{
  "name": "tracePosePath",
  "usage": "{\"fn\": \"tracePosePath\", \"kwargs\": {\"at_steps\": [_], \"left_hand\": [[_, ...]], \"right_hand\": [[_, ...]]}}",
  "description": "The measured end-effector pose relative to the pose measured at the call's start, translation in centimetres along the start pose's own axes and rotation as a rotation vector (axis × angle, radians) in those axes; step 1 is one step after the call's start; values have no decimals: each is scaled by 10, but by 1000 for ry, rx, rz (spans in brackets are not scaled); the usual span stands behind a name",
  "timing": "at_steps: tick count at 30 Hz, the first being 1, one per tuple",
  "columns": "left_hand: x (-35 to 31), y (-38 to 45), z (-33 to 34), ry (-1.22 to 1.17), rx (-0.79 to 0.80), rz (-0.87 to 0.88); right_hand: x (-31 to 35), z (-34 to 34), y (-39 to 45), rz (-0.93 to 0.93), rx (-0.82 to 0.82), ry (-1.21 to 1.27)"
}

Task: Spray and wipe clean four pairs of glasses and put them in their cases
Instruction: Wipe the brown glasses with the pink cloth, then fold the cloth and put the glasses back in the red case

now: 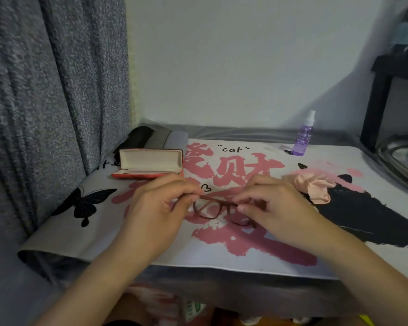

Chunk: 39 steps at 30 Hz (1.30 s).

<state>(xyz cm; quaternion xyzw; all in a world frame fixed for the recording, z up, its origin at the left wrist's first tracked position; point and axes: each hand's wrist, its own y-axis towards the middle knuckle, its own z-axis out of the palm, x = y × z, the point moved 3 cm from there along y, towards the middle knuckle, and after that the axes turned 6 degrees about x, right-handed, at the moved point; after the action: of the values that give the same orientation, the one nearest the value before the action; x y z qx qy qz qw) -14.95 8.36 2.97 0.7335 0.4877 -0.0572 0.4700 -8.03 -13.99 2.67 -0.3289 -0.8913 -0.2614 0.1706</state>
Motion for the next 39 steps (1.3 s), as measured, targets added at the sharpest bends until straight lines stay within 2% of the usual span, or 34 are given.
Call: {"fn": "tracePosePath", "kwargs": {"at_steps": [2, 6, 9, 11, 13, 15, 17, 19, 22, 25, 27, 28, 30, 32, 33, 35, 37, 39], "left_hand": [[5, 0, 1, 10, 18, 31], [18, 2, 2, -20, 43, -41], [22, 5, 4, -30, 36, -34], [19, 13, 5, -46, 0, 8], [20, 26, 11, -15, -19, 48], [26, 39, 24, 41, 29, 24], [35, 44, 37, 84, 123, -79], [41, 41, 45, 123, 208, -151], [42, 35, 46, 159, 270, -152], [41, 33, 45, 187, 283, -143], [40, 32, 45, 202, 286, -145], [40, 31, 45, 207, 285, -141], [38, 31, 46, 209, 288, -137], [37, 30, 46, 226, 282, -140], [36, 29, 45, 235, 277, -140], [35, 29, 44, 240, 256, -116], [30, 30, 41, 202, 205, -76], [20, 33, 38, 77, 149, -74]], "right_hand": [[5, 6, 7, -43, 32, -52], [12, 13, 18, -59, 43, -145], [14, 12, 22, -92, 68, -227], [12, 6, 28, -106, 21, -318], [6, 2, 37, -121, -47, -513], [-5, 4, 45, -119, -83, -707], [-14, 8, 45, -117, -33, -817], [-21, 12, 40, -125, 49, -882], [-23, 14, 30, -135, 118, -908], [-20, 10, 19, -166, 108, -877], [-26, -3, 11, -82, 18, -837], [-35, -13, 8, 23, -55, -851], [-64, -38, 0, 370, -134, -866], [-89, -55, -8, 678, -61, -661], [-93, -58, -11, 744, -30, -536], [-89, -62, -11, 721, -107, -366], [-70, -68, -7, 600, -260, -221], [-41, -76, -1, 486, -320, 94]]}}
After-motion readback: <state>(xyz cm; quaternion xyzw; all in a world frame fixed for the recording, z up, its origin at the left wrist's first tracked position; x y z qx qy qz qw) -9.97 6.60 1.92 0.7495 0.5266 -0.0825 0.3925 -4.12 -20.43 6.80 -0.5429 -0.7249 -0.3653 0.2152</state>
